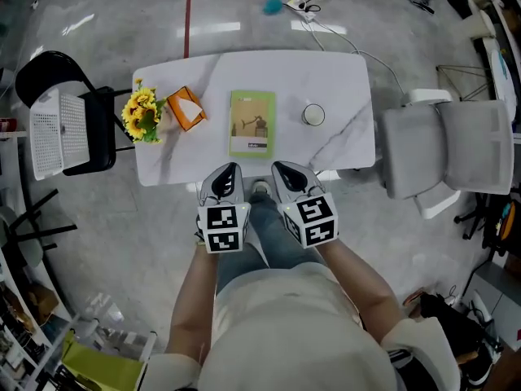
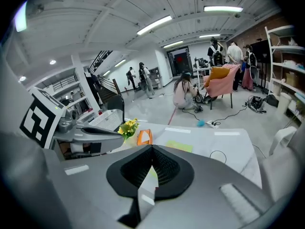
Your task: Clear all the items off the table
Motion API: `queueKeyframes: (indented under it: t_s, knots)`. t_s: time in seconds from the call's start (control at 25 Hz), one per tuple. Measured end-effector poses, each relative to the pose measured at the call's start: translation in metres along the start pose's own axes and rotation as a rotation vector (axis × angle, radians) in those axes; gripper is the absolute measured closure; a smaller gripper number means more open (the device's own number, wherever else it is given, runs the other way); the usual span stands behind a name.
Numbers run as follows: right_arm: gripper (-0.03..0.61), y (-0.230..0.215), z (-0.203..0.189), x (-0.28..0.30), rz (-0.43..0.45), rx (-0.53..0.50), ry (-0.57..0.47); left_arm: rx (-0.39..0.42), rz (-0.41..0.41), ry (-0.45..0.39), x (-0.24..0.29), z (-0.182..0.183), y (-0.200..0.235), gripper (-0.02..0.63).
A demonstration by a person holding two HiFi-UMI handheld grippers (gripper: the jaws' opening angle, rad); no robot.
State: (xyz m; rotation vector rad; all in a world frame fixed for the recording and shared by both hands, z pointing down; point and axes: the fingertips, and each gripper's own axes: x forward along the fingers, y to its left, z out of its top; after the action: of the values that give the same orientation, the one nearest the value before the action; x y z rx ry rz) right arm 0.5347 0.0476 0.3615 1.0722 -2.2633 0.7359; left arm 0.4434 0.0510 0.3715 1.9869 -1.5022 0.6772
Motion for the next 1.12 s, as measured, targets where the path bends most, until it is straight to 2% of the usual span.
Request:
queueKeyframes:
  t_s: [0.2, 0.28, 0.52, 0.6, 0.92, 1.0, 1.12]
  knots:
    - [0.578, -0.02, -0.029, 0.038, -0.004, 0.011, 0.061, -0.012, 0.009, 0.024, 0.038, -0.019, 0.008, 0.604]
    - [0.53, -0.026, -0.04, 0.052, 0.001, 0.032, 0.09, -0.015, 0.014, 0.029, 0.05, -0.026, 0.012, 0.604]
    - [0.494, -0.046, -0.062, 0.088, 0.009, 0.09, 0.132, -0.054, 0.039, 0.082, 0.083, -0.054, 0.026, 0.597]
    - [0.486, -0.055, -0.068, 0.102, 0.009, 0.101, 0.139, -0.069, 0.038, 0.096, 0.096, -0.062, 0.03, 0.536]
    - [0.416, -0.077, -0.1, 0.15, 0.01, 0.131, 0.207, -0.106, 0.019, 0.181, 0.15, -0.099, 0.05, 0.409]
    - [0.405, -0.084, -0.111, 0.163, 0.006, 0.142, 0.226, -0.136, -0.001, 0.213, 0.165, -0.112, 0.054, 0.38]
    - [0.355, -0.093, -0.124, 0.181, 0.01, 0.153, 0.245, -0.173, -0.045, 0.26, 0.185, -0.131, 0.054, 0.317]
